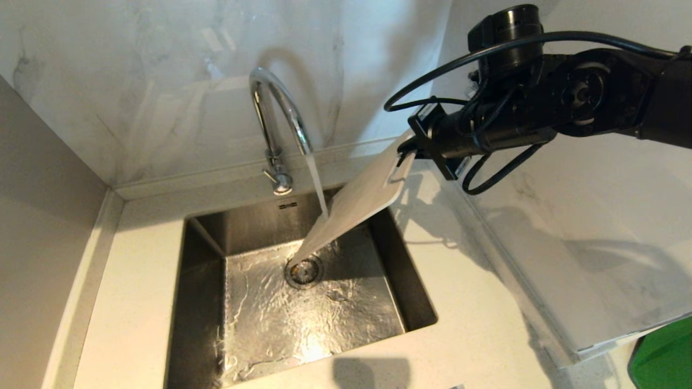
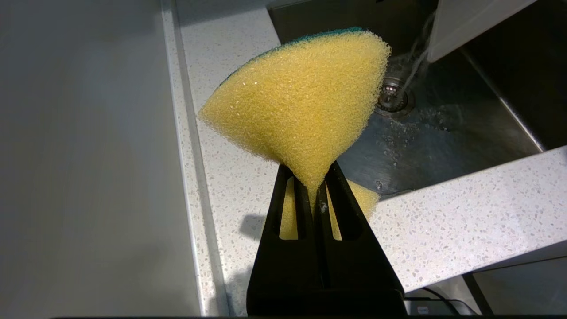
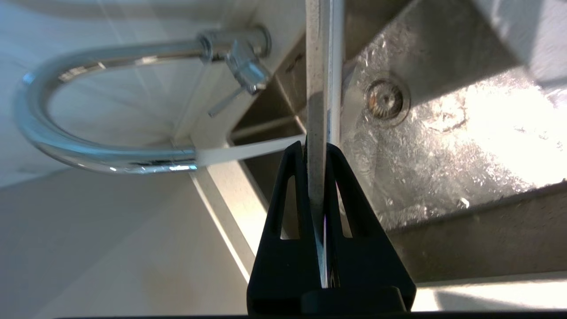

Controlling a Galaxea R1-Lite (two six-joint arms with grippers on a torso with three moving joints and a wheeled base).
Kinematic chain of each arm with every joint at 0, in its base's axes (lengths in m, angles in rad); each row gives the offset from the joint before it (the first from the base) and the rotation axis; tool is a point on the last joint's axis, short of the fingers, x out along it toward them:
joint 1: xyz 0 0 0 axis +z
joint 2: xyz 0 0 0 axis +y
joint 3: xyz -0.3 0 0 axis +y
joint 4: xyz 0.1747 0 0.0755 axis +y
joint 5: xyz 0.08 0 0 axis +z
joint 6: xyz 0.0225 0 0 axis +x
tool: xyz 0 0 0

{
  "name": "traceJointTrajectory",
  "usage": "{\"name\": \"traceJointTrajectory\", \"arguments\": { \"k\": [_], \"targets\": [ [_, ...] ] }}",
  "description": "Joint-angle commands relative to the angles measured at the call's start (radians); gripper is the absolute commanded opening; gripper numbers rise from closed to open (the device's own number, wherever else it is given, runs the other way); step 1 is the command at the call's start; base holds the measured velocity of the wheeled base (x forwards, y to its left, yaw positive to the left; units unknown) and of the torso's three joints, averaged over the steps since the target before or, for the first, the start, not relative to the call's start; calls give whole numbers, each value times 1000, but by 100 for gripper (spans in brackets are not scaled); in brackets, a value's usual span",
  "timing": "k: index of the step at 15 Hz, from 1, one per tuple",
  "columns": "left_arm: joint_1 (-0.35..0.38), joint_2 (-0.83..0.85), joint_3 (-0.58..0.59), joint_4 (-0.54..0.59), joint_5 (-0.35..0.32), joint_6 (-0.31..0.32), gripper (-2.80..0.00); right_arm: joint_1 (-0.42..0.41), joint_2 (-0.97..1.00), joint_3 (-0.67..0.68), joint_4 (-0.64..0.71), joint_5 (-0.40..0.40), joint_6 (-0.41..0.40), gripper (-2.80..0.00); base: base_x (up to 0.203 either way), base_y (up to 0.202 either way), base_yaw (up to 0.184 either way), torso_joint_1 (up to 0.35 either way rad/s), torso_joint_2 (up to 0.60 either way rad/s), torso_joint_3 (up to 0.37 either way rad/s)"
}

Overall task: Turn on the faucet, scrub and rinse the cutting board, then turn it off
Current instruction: Scrub the cutting board underwater

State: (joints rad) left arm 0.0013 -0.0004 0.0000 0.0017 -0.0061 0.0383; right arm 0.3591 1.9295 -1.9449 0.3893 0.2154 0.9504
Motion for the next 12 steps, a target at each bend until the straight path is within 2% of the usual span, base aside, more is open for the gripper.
{"name": "traceJointTrajectory", "arguments": {
  "k": [1, 12],
  "targets": [
    [0, 0, 2, 1, 0, 0, -280, 16, 38, 0, -11, 5, 4, -280, 0, 0, 0, 0, 0, 0],
    [0, 0, 2, 0, 3, -5, -280, 40, 54, 0, -32, 2, 5, -280, 0, 0, 0, 0, 0, 0]
  ]
}}
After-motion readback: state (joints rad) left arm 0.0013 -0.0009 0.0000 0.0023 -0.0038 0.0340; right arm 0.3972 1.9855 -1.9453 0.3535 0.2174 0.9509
